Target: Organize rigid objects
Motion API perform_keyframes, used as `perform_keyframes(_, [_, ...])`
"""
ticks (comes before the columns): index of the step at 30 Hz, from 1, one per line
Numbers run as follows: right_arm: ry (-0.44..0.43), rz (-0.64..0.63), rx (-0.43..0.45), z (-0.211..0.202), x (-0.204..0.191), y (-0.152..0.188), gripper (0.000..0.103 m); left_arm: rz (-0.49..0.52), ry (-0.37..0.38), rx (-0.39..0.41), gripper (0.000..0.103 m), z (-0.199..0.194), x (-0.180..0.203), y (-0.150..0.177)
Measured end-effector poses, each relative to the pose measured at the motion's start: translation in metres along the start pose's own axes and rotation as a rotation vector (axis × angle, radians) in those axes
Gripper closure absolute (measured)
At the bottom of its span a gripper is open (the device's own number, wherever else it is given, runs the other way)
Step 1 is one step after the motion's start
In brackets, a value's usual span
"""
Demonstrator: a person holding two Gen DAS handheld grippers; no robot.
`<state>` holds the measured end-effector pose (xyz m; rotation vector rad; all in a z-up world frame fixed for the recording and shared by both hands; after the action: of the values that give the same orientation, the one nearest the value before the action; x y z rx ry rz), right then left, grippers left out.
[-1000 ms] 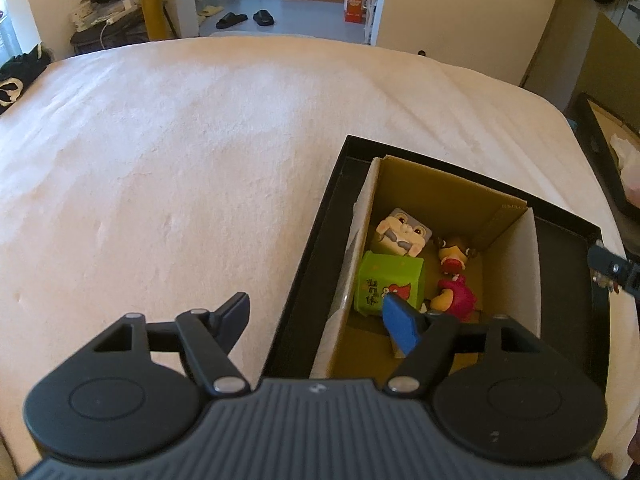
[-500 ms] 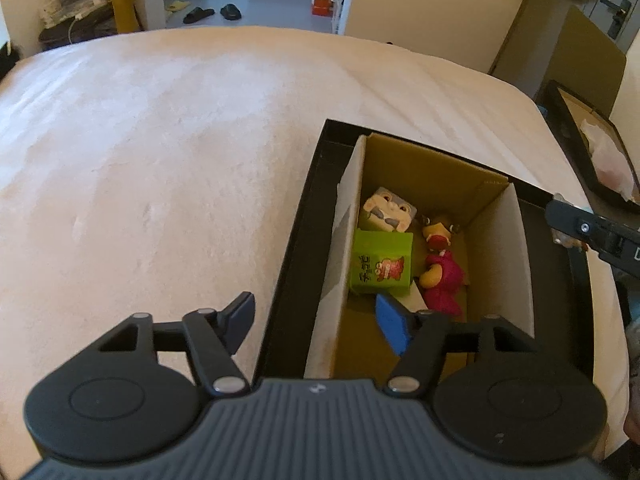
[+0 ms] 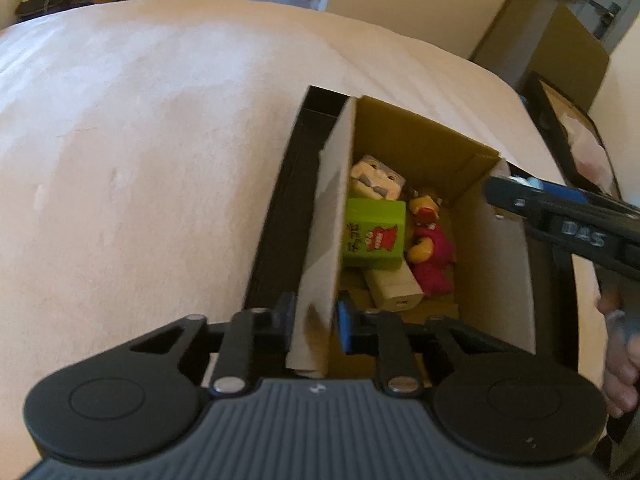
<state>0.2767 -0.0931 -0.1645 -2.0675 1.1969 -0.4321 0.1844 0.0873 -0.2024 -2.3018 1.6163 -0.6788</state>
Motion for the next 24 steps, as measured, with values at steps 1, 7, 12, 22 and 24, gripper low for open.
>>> perform_keyframes(1, [0.006,-0.016,-0.005,0.001,-0.003,0.002,0.044,0.003,0.001,0.001,0.087,0.001,0.000,0.000])
perform_keyframes(7, [0.044,-0.055,-0.027,0.009,-0.007,0.006,0.043,0.016,0.004,0.002,0.090,0.004,0.002,0.000])
perform_keyframes(12, [0.063,-0.081,-0.023,0.011,-0.003,0.006,0.043,0.006,0.010,-0.001,0.090,0.004,0.001,0.000])
perform_keyframes(22, [0.089,-0.085,-0.003,-0.005,0.002,0.005,0.038,-0.009,0.005,-0.012,0.089,0.002,0.002,-0.003])
perform_keyframes(24, [0.083,-0.067,0.001,-0.011,0.005,0.005,0.037,-0.017,0.000,-0.010,0.090,-0.001,0.000,-0.004])
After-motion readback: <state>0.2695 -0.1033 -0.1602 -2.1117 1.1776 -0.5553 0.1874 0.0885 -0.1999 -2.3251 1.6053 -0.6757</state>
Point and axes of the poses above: each gripper's, at about its wrist camera, not at the fingertips, and z roughly the way its jaws point, x to its right, y to its underside, the point moved 7 cm from there along z, roughly the way its jaws point, and after that the axes turned 1 degree about z, right-handed, at the moved point
